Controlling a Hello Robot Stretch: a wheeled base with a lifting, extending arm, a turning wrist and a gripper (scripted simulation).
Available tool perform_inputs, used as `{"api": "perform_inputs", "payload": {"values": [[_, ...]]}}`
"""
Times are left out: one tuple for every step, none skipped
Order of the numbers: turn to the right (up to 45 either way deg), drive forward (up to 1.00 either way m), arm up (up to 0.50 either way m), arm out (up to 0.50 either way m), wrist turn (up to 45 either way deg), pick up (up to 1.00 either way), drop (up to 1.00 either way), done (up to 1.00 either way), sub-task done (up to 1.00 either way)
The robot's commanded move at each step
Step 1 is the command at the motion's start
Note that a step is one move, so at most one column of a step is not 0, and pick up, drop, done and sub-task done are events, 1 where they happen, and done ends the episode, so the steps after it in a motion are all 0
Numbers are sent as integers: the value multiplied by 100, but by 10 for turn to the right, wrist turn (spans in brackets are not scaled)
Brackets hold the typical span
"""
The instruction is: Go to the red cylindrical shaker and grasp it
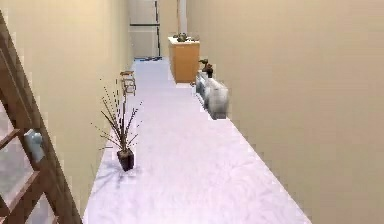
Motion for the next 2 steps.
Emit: {"api": "perform_inputs", "payload": {"values": [[0, 100, 0, 0, 0, 0, 0, 0, 0], [30, 0, 0, 0, 0, 0, 0, 0, 0]]}}
